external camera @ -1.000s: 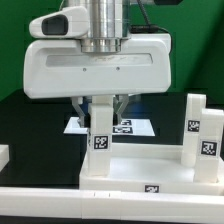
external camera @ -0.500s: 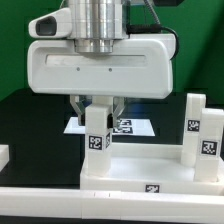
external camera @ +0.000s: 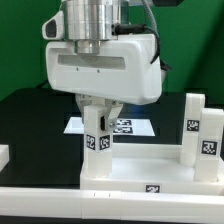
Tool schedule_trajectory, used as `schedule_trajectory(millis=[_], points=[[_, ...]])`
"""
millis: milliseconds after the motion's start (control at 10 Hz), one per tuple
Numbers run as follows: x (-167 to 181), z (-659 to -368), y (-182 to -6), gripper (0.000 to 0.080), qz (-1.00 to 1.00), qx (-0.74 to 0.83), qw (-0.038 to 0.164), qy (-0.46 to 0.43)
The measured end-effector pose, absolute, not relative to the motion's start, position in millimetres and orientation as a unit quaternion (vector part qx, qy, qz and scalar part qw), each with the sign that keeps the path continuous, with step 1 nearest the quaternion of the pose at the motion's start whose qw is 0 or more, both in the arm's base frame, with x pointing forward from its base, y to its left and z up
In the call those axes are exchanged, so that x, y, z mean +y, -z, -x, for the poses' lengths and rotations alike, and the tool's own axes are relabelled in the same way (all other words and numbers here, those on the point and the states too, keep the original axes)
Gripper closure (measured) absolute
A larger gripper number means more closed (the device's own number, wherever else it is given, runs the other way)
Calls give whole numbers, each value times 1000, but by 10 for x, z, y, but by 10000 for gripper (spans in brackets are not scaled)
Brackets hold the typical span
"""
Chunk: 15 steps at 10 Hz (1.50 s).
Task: Assemble desk
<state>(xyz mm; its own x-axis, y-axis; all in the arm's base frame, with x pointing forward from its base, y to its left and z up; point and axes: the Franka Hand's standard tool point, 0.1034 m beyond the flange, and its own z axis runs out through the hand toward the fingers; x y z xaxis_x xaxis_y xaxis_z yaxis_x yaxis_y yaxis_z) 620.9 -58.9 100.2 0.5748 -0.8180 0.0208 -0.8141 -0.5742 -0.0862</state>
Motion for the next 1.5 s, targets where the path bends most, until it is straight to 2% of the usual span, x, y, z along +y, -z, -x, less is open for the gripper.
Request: schedule_trajectory(millis=[300, 400, 500, 600, 700, 1000, 1500], points=[[-584, -6210, -1002, 509, 845, 533, 40, 25], [-581, -6210, -1002, 452, 849, 526, 40, 25], [-580, -6212, -1003, 317, 861, 507, 39, 26], [-577, -6216, -1007, 317, 872, 487, 38, 28], [-560, -6219, -1007, 181, 890, 453, 37, 29], [-522, -6233, -1014, 151, 949, 313, 32, 35], [-510, -6237, -1011, 151, 996, 79, 21, 41]])
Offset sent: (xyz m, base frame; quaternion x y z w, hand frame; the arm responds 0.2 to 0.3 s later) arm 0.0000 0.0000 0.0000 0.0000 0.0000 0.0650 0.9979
